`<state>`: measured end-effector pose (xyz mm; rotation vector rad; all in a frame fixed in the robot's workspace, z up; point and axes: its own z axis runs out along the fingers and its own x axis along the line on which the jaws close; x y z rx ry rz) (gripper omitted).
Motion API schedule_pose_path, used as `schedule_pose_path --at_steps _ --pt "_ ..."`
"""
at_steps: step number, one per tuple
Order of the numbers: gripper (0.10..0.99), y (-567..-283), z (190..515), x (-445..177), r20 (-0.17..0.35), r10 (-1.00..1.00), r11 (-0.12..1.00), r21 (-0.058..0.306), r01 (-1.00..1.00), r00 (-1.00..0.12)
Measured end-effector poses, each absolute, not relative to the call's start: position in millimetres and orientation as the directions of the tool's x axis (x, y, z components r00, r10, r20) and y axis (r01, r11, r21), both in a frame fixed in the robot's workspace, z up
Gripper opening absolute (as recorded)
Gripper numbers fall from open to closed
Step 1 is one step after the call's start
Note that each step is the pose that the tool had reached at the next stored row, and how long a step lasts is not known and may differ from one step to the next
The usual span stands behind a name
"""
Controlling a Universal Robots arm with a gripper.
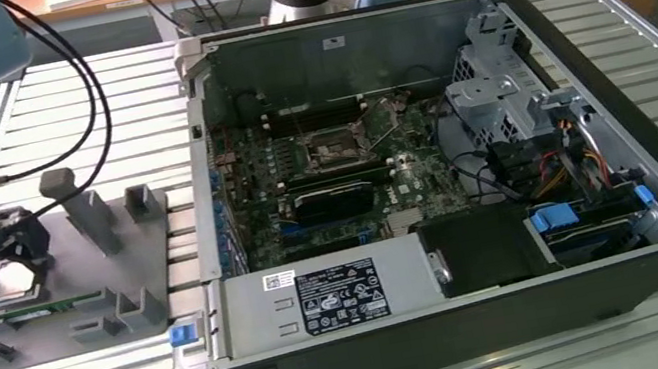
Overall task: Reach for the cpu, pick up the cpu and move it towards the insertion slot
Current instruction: 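Pick up the cpu and move it towards the insertion slot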
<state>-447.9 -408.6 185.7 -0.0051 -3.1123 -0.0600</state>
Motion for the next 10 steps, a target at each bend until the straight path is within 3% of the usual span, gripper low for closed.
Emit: schedule_pose_path --at_steps 1,2,10 --pt "0.757 -408.6 185.5 -447.9 0.029 0.003 0.999 0.038 0.004 -1.0" --pt "0.686 -408.5 185.3 -447.8 0.029 0.003 0.999 0.038 0.004 -1.0" --pt "0.686 -408.5 181.6 -447.9 0.029 0.003 0.999 0.038 0.004 -1.0"
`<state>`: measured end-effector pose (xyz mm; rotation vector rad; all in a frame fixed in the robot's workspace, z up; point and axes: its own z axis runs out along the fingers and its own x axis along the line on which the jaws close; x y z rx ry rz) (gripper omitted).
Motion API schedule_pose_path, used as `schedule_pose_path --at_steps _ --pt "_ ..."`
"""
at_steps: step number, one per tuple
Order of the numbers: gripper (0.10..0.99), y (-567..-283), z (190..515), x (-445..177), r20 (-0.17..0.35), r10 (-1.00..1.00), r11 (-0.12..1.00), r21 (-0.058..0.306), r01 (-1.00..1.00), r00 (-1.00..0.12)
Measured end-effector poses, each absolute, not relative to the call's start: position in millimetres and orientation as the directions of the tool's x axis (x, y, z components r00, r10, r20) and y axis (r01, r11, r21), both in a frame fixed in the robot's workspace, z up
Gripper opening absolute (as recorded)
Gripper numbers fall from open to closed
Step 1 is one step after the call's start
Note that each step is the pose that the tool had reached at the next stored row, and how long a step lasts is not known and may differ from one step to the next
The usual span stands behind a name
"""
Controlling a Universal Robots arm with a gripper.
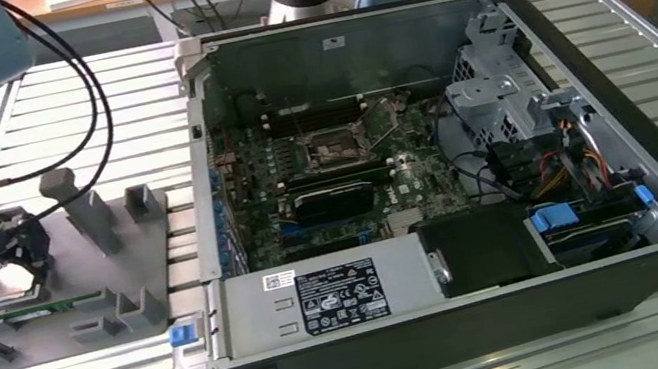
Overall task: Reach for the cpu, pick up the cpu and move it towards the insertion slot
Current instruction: 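Pick up the cpu and move it towards the insertion slot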
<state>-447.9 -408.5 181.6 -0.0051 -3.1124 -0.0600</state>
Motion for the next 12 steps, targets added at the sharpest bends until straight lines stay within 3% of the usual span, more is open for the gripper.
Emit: schedule_pose_path --at_steps 4,5,9,12 --pt "0.671 -408.5 181.4 -447.8 0.029 0.003 0.999 0.039 0.004 -1.0" --pt "0.6 -408.5 181.3 -447.8 0.028 0.003 0.999 0.039 0.004 -1.0" --pt "0.545 -408.5 181.3 -447.8 0.029 0.003 0.999 0.039 0.004 -1.0" --pt "0.545 -408.4 182.5 -447.8 0.028 0.003 0.999 0.039 0.004 -1.0"
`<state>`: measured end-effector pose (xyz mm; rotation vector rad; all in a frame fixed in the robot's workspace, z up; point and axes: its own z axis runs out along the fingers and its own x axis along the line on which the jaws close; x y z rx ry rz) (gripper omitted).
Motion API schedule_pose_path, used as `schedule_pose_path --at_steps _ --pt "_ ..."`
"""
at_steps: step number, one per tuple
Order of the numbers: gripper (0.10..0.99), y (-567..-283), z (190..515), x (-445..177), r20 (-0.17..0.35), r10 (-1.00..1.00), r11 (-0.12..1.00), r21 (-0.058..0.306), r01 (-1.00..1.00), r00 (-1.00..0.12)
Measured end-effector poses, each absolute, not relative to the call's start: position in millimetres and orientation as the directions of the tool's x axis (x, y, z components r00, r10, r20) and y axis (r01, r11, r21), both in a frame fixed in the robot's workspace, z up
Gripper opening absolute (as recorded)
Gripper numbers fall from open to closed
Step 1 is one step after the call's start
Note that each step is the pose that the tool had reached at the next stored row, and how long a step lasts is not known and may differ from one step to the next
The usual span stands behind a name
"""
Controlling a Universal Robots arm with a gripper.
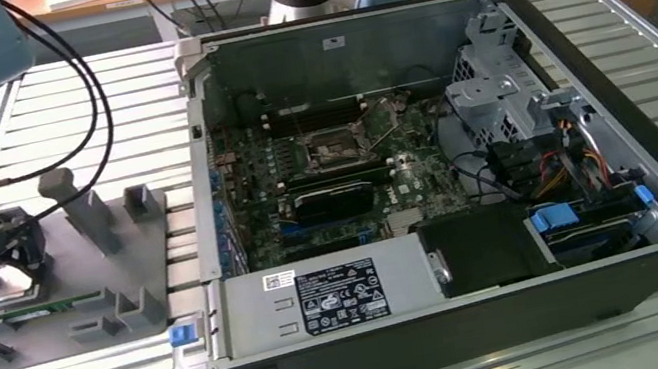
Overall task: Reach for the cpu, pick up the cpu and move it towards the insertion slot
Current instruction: 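Pick up the cpu and move it towards the insertion slot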
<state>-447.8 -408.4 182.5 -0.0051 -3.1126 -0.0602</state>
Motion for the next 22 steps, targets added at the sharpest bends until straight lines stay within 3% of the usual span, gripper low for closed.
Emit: schedule_pose_path --at_steps 22 --pt "0.545 -408.2 201.4 -447.8 0.029 0.003 0.999 0.039 0.004 -1.0"
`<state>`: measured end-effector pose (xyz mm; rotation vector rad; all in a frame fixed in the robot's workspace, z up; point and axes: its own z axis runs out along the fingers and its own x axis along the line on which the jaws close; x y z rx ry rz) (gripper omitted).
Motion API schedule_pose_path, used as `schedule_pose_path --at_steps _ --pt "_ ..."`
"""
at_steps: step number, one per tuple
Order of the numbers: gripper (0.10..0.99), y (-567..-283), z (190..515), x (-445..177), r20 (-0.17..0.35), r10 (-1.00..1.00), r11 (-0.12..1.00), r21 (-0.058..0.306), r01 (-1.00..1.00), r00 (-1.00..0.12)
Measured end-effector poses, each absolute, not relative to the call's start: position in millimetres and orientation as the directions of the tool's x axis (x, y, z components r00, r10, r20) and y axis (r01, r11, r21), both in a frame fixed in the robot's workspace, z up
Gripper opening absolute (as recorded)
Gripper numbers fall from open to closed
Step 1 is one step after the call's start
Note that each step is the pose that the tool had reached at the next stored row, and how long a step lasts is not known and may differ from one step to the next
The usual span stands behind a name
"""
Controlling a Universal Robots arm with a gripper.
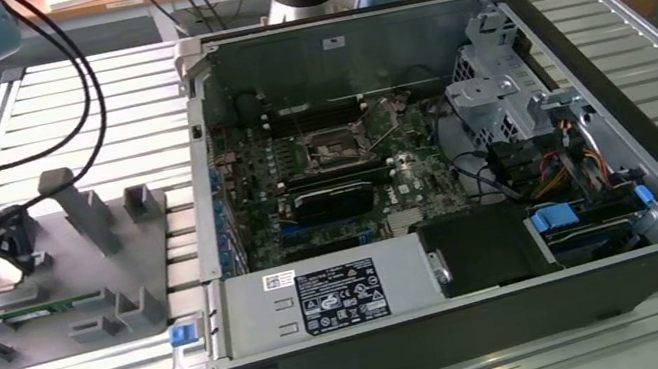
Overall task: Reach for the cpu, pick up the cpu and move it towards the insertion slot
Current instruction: 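Pick up the cpu and move it towards the insertion slot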
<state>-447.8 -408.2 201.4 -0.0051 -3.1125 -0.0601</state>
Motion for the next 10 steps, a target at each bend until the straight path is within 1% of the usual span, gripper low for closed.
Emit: schedule_pose_path --at_steps 10 --pt "0.545 -407.9 212.5 -447.9 0.029 0.003 0.999 0.039 0.004 -1.0"
